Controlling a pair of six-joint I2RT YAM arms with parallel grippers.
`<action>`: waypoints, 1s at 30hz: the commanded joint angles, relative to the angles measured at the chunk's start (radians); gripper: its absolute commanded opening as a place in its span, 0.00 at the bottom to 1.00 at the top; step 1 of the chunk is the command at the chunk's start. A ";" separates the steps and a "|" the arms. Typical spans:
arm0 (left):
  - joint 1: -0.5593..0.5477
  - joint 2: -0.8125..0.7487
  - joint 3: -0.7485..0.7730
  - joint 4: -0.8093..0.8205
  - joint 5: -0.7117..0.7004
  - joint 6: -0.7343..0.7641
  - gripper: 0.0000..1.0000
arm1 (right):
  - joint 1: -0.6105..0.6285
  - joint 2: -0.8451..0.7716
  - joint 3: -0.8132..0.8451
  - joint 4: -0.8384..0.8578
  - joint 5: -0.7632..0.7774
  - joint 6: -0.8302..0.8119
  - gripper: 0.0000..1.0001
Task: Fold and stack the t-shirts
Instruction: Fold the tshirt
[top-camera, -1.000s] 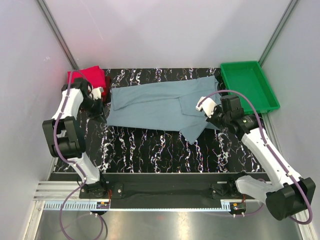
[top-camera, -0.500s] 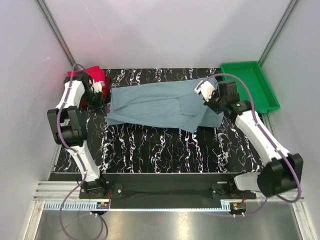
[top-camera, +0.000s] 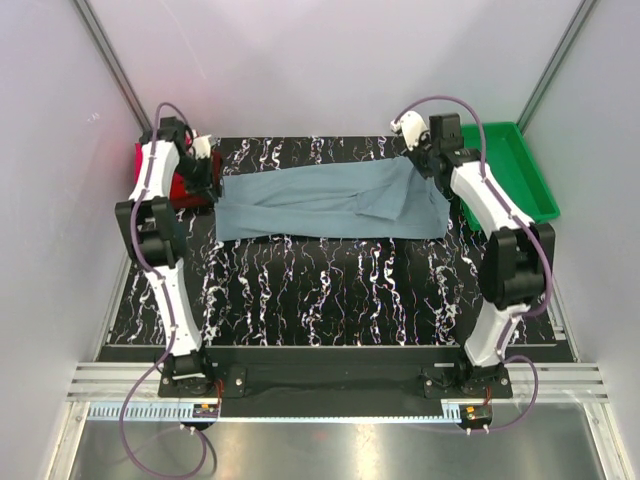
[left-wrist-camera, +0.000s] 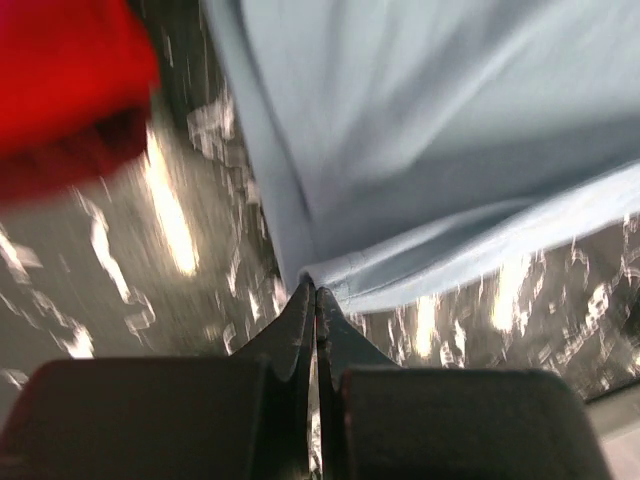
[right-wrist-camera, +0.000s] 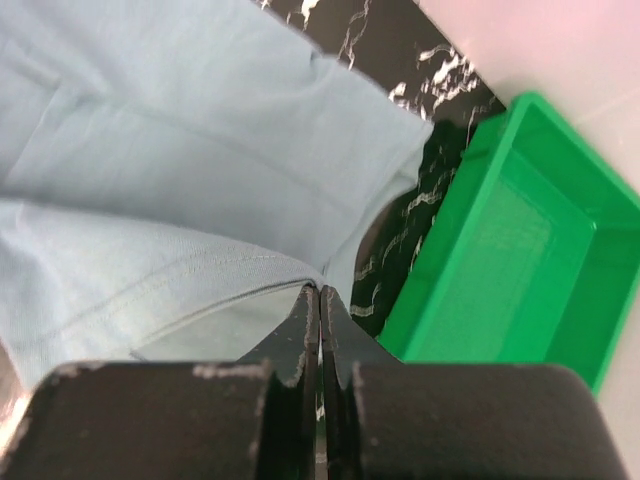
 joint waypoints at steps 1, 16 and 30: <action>-0.030 0.053 0.137 0.023 -0.016 0.019 0.00 | -0.005 0.070 0.124 0.057 -0.017 0.039 0.00; -0.050 0.158 0.272 0.145 -0.167 -0.014 0.00 | -0.031 0.353 0.419 0.088 0.035 0.057 0.00; -0.050 0.199 0.292 0.207 -0.242 -0.030 0.00 | -0.056 0.442 0.472 0.104 0.056 0.056 0.00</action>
